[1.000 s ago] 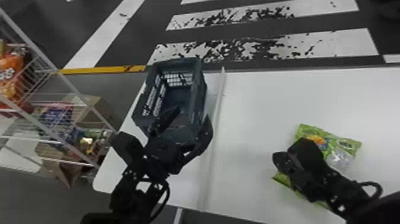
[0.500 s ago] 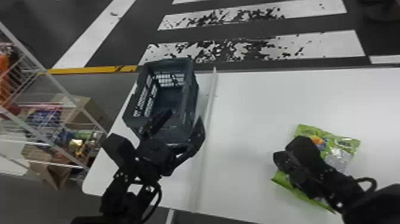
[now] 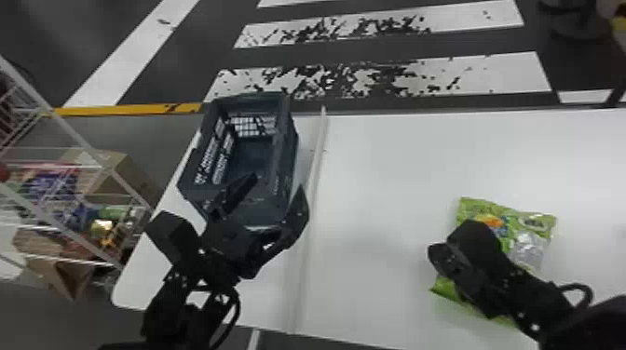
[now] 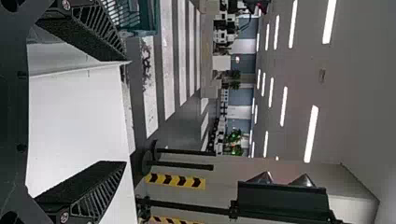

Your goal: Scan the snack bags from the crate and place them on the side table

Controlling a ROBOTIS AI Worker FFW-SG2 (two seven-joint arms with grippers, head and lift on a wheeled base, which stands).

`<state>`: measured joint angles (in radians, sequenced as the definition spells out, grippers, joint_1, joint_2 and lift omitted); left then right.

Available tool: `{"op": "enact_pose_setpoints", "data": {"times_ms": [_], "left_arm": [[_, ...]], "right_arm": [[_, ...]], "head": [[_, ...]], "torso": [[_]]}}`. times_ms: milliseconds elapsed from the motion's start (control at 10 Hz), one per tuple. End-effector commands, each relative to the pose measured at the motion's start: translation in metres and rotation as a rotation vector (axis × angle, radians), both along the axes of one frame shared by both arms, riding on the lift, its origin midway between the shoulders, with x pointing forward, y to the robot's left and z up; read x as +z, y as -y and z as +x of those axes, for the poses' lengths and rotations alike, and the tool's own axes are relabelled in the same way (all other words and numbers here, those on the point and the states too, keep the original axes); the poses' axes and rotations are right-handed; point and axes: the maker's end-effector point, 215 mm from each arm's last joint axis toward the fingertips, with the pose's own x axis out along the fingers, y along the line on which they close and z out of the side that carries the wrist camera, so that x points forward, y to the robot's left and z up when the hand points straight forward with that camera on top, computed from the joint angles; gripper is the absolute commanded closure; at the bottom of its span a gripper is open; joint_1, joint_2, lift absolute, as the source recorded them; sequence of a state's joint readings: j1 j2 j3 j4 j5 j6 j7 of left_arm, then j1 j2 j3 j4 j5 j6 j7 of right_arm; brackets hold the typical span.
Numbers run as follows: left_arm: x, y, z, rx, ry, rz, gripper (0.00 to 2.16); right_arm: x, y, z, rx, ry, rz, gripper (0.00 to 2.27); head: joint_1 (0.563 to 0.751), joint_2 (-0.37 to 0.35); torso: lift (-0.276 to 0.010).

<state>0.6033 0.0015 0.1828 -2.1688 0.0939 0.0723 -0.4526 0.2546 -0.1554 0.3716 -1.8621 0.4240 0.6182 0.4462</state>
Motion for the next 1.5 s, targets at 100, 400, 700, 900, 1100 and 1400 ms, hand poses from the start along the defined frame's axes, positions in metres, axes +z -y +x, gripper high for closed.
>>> {"op": "enact_pose_setpoints", "data": {"times_ms": [100, 400, 700, 900, 1100, 1400], "left_arm": [[-0.002, 0.0, -0.001, 0.001, -0.005, -0.004, 0.08], [-0.002, 0.001, 0.0, 0.0, -0.003, -0.005, 0.08], [-0.004, 0.003, 0.001, -0.002, -0.009, -0.008, 0.08], [-0.004, 0.002, 0.002, -0.002, -0.008, -0.007, 0.08], [-0.005, 0.002, 0.003, -0.002, -0.009, -0.008, 0.08], [-0.008, 0.005, 0.004, -0.006, -0.013, -0.014, 0.08]], "right_arm": [[-0.001, 0.019, -0.001, -0.007, 0.0, -0.022, 2.24], [0.001, 0.041, -0.003, -0.01, 0.003, -0.044, 2.24], [-0.001, 0.057, -0.007, -0.016, -0.005, -0.06, 2.24], [0.001, 0.062, -0.009, -0.019, 0.0, -0.058, 2.24], [-0.002, 0.071, -0.01, -0.023, -0.003, -0.07, 2.24], [-0.003, 0.08, -0.011, -0.034, -0.005, -0.077, 2.24]], "head": [[0.695, 0.217], [0.695, 0.185], [0.695, 0.159], [0.695, 0.144], [0.695, 0.136], [0.695, 0.116]], "torso": [[-0.094], [-0.094], [-0.094], [-0.094], [-0.094], [-0.094]]}}
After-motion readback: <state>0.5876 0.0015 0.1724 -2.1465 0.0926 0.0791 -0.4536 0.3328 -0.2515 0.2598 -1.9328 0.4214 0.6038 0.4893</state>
